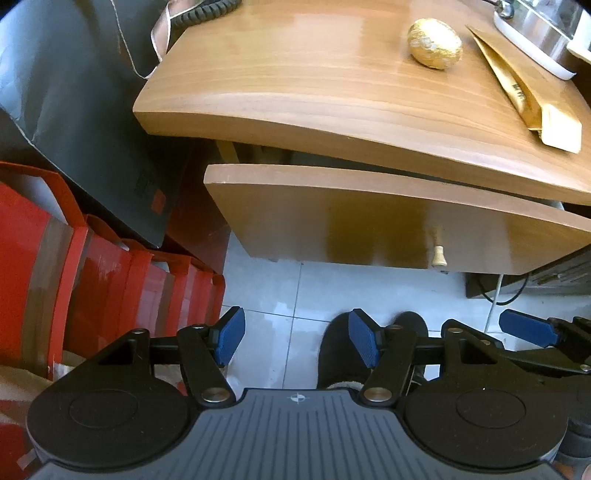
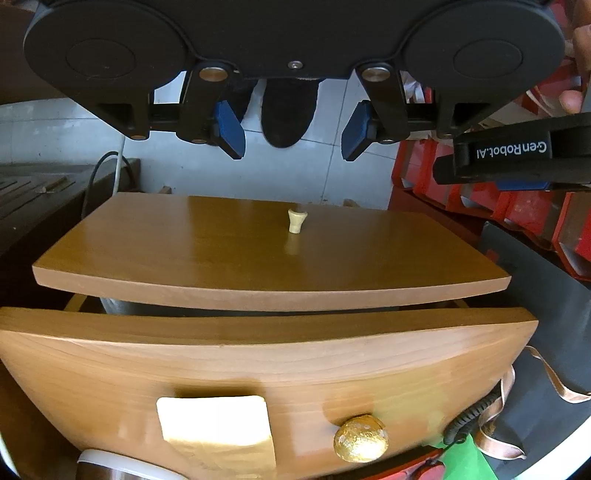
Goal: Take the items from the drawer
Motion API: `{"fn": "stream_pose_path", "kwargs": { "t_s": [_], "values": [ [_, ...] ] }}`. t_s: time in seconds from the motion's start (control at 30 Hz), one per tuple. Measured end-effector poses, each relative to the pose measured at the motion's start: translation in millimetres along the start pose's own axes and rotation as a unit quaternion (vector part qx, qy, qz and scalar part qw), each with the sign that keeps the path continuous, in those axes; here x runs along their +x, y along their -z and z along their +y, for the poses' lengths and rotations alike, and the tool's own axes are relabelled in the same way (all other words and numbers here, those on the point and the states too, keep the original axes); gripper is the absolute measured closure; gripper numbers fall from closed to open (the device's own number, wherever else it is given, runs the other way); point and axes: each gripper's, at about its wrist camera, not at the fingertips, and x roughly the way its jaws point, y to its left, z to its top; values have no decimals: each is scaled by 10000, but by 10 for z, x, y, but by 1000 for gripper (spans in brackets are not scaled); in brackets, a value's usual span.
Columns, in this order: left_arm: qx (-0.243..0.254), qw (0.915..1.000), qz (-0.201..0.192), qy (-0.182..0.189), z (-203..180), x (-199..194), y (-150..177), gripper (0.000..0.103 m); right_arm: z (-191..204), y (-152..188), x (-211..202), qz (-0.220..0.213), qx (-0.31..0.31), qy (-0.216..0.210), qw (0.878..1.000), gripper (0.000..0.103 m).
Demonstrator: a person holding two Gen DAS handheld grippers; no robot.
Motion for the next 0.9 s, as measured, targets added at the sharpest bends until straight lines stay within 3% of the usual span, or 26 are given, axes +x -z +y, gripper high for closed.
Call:
{"fn": "stream_pose_path", "kwargs": {
  "t_s": [0.73, 0.9],
  "values": [
    [222, 9988, -353, 240, -89, -449, 389, 37, -19, 437, -437, -367, 100, 25, 9993, 46],
    [234, 9985, -418, 253, -105, -528, 477, 37, -58, 497, -565, -418, 120, -9, 9991, 41]
  ]
}}
